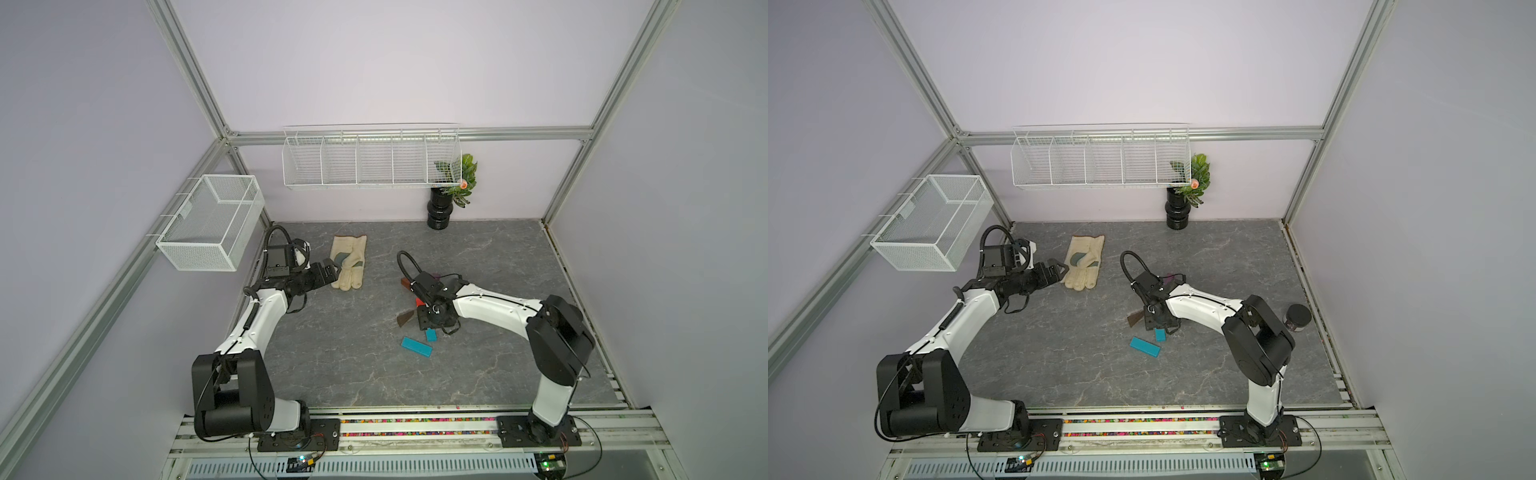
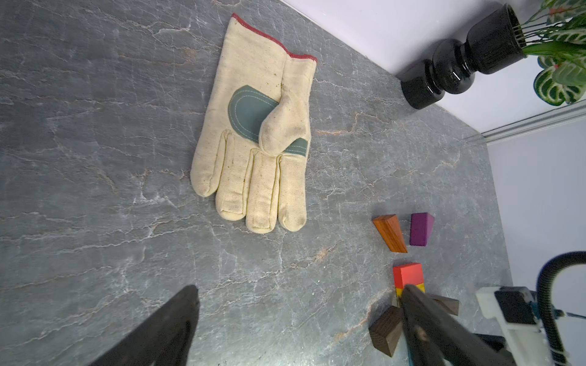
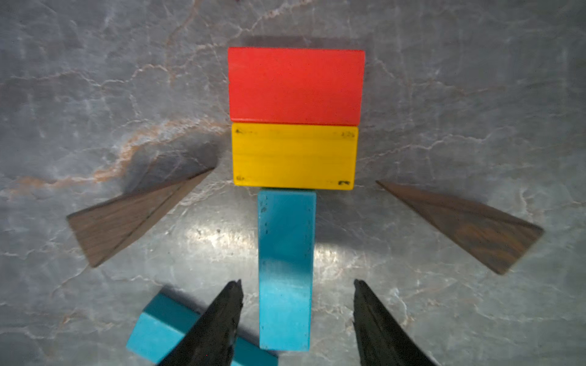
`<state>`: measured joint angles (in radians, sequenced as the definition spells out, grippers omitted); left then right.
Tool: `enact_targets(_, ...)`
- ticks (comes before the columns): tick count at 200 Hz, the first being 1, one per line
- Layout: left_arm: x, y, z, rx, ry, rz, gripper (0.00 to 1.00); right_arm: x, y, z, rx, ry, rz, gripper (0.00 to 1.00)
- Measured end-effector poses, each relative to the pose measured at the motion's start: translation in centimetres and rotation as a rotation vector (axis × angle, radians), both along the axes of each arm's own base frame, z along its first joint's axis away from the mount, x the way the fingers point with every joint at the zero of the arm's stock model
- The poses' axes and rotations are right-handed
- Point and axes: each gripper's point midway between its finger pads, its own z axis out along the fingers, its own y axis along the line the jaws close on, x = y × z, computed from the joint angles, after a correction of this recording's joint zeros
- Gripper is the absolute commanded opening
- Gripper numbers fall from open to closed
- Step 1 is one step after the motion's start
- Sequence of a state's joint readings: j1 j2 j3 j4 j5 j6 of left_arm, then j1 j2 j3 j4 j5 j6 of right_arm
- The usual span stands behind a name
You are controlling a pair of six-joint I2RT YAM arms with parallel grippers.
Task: Assemble a small pinwheel with building blocks
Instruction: Assemble the building block at the center of the board.
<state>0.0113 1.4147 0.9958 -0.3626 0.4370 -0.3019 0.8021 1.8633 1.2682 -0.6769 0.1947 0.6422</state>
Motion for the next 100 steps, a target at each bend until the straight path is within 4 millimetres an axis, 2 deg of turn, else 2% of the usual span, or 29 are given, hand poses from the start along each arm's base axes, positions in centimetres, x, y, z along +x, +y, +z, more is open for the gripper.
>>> enact_targets(34, 0.0, 0.0, -0.2, -0.002, 0.005, -0.002, 1.00, -0.2, -0.1, -1.3, -0.022, 0.028, 0.001, 0.59)
enact_targets(100, 0.2, -0.1, -0.3, -0.005, 0.004, -0.004, 1.00, -0.2, -0.1, -1.4, -0.019, 0.028, -0.001, 0.53)
